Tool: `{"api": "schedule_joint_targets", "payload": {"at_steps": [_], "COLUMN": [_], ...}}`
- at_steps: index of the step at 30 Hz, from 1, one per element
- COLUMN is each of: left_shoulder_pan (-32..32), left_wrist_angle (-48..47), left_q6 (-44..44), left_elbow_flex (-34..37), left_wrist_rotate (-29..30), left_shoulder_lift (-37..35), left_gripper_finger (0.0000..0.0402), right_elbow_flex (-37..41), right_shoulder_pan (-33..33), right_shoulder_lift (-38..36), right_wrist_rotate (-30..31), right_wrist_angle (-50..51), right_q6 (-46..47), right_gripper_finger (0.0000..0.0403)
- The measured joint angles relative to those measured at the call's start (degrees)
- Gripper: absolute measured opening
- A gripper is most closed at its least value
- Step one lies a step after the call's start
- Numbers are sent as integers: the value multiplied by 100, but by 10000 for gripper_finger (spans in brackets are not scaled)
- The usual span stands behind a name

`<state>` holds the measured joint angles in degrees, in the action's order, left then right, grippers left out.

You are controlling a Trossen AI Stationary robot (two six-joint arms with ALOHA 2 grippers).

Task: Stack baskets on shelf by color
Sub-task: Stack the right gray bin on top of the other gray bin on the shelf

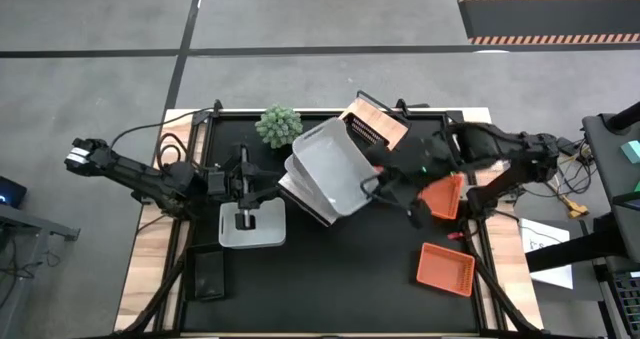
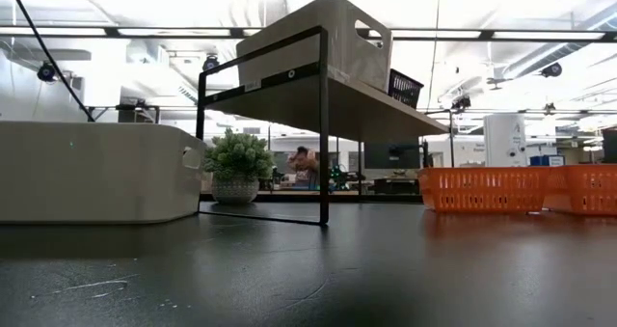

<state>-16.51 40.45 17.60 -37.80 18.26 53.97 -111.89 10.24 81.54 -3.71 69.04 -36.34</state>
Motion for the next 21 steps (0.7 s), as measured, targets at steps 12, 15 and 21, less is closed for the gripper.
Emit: {"api": "schedule_joint_targets", "payload": {"at_steps": [12, 15, 21], "left_shoulder_pan": [0, 0, 0], "left_wrist_angle": [13, 14, 15], "left_q6": [138, 138, 138], "left_elbow_flex": [11, 12, 20], "left_wrist_rotate": [0, 0, 2], "left_shoulder_lift": [-45, -45, -45], "left_gripper_finger": [121, 121, 121], "right_elbow_flex": [249, 249, 249], "right_shoulder_pan": [-1137, -1262, -1431], "right_shoulder_lift": [211, 363, 599], "right_wrist_rotate": [-1134, -1349, -1480], "right_wrist_angle": [115, 115, 166], "right_q6": [-975, -1110, -1243], "right_gripper_finger": [8, 8, 8]}}
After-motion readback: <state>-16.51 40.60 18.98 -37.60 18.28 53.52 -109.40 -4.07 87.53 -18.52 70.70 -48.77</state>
